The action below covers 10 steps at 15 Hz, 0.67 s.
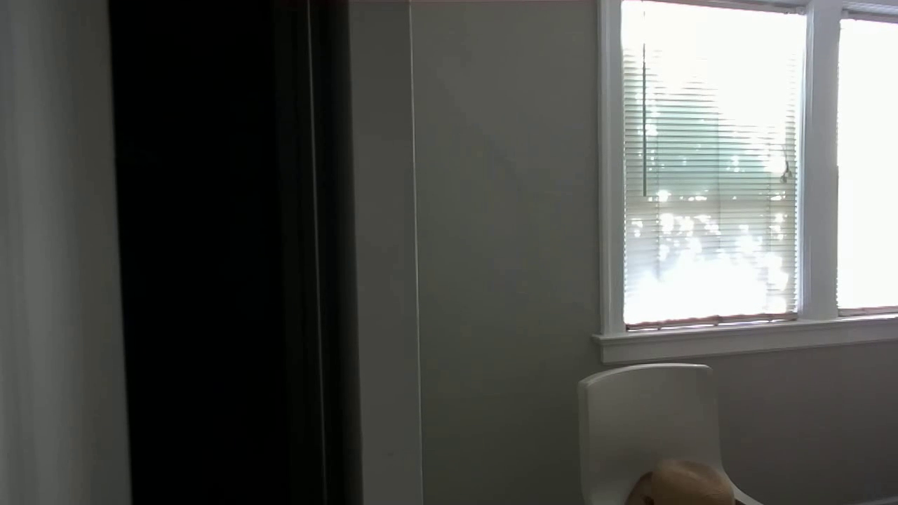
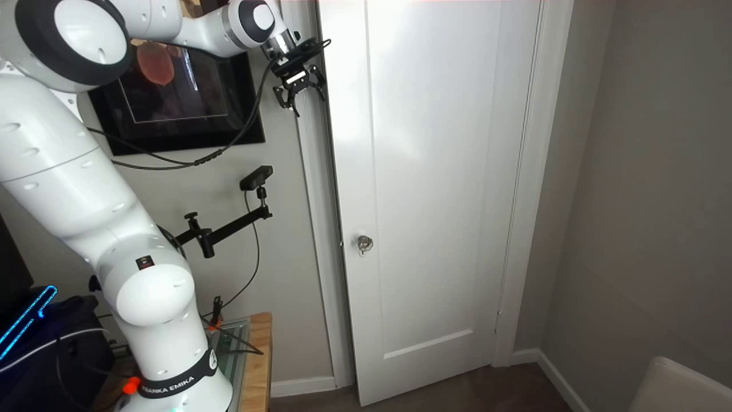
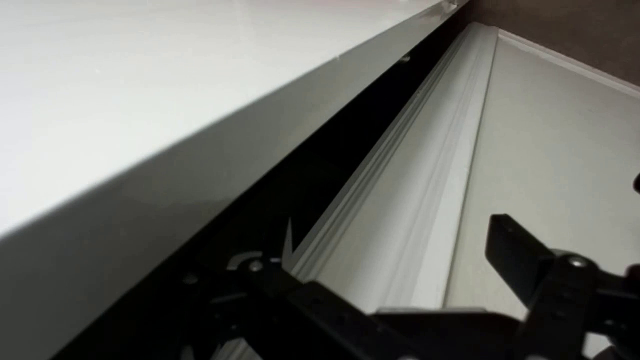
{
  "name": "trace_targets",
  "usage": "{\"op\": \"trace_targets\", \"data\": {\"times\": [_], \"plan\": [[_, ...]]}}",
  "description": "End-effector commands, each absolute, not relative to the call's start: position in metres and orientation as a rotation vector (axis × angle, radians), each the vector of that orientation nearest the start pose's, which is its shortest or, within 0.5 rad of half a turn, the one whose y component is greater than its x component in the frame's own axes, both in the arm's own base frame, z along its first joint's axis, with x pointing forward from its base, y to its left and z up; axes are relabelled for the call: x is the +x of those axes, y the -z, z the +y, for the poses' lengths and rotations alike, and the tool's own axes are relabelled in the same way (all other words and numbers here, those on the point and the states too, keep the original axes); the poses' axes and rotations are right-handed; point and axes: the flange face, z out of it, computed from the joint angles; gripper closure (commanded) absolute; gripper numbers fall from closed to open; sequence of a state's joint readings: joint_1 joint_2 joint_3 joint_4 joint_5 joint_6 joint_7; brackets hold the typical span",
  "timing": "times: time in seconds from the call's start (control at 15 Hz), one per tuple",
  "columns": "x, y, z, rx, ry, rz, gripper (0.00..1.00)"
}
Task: Open the closet door.
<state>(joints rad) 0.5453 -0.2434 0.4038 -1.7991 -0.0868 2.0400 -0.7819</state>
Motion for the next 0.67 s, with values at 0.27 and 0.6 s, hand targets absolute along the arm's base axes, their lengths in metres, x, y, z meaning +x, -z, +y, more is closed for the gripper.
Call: {"op": "trace_targets", "data": {"times": [0.27,0.6], "plan": [[0.299,-0.686,0.438,1.839,-0.687,2.172,0.0],[0.299,-0.692,0.428,1.864,-0.685,2.13,0.0]]}}
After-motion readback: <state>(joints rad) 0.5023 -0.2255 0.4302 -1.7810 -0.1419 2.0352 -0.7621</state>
